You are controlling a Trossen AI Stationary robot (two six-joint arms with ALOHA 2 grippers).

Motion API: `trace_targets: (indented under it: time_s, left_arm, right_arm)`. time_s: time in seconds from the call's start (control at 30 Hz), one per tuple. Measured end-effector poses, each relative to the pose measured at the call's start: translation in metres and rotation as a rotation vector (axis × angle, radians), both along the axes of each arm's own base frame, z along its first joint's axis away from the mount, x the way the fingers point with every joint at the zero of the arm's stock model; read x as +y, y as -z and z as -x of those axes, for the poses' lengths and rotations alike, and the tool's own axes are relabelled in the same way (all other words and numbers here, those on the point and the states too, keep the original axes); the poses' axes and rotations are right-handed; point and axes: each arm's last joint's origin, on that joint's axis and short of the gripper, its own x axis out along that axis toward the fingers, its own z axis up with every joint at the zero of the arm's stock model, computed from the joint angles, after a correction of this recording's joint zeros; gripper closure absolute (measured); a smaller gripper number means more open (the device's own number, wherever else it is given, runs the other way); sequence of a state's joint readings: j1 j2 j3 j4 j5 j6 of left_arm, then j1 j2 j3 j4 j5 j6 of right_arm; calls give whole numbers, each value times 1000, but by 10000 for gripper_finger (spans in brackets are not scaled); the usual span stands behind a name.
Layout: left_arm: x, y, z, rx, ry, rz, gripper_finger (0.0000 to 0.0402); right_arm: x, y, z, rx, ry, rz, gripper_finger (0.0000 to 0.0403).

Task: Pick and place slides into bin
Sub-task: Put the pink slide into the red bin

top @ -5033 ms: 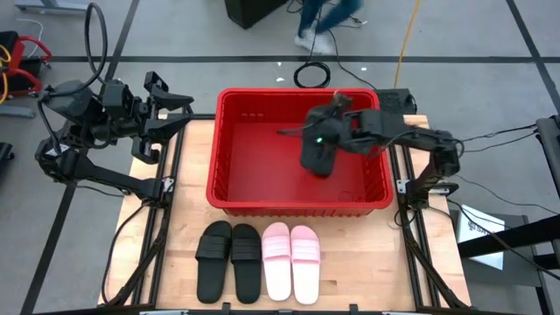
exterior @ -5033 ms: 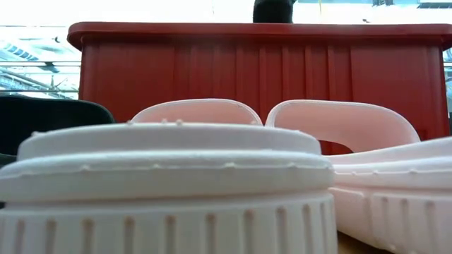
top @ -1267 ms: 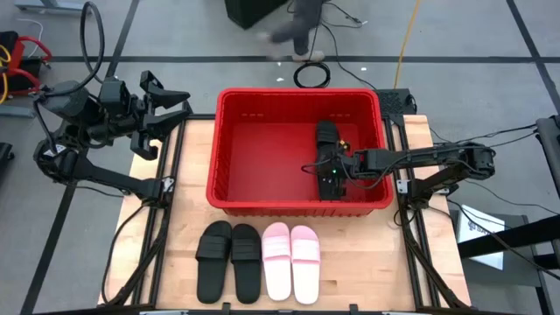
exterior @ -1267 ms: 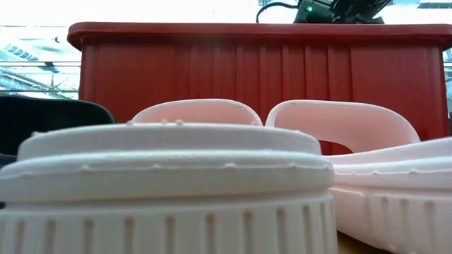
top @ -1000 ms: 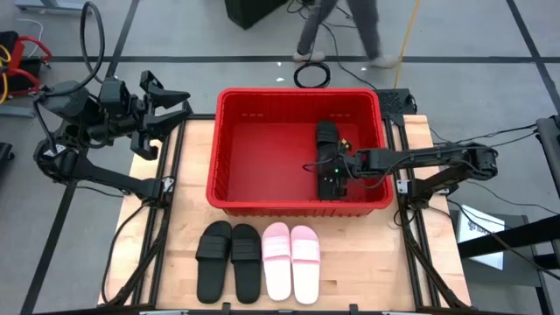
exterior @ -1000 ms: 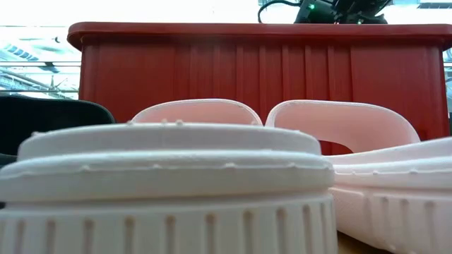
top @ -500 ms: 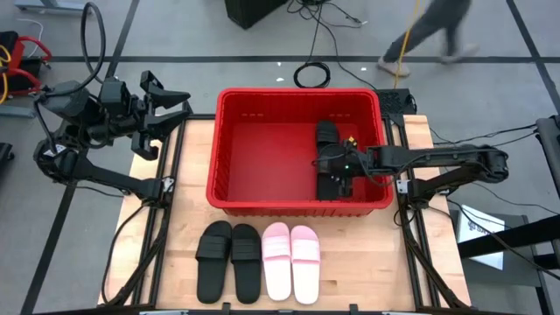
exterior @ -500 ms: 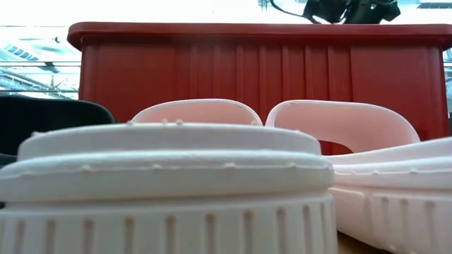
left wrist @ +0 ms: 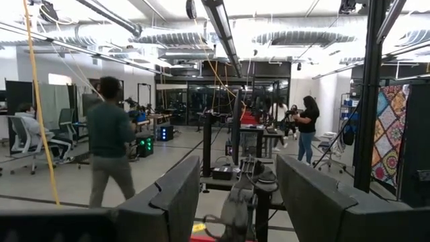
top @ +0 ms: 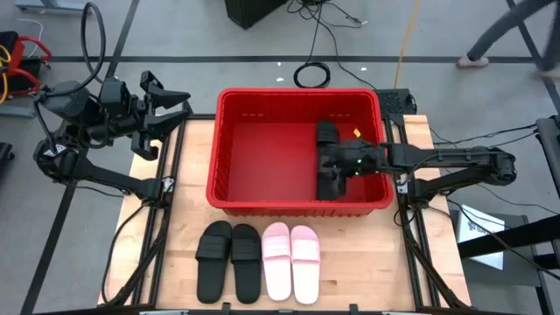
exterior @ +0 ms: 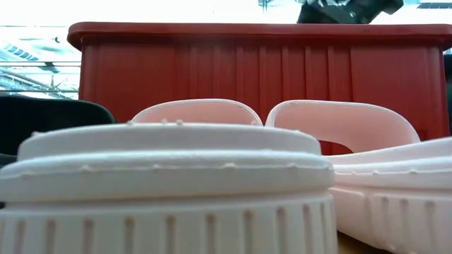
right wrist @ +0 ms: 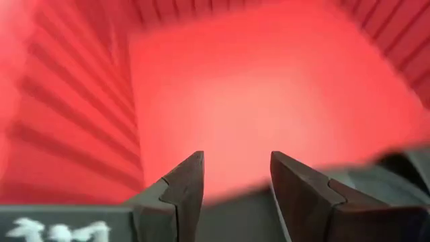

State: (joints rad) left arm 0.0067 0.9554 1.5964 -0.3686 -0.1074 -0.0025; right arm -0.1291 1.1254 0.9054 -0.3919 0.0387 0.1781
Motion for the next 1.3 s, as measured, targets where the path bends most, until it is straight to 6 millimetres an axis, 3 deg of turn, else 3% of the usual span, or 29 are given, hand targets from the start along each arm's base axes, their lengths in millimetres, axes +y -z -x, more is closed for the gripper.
trace_targets:
  time_s: [0.37,0.57,0.93,1.3]
  left_arm:
    - [0,0,0,-4,1,2,199]
    - [0,0,0,-7,6,17,199]
    - [0,-1,0,-13,18,56,199]
    - [0,-2,0,-36,37,111,199]
  right_arm:
    - [-1,-68,-14,-739,68,-154,243]
    - [0,-95,-10,-1023,42,-201,243]
    - [35,-120,0,-1293,-126,-283,243]
    - [82,-132,15,-1430,-313,-270,243]
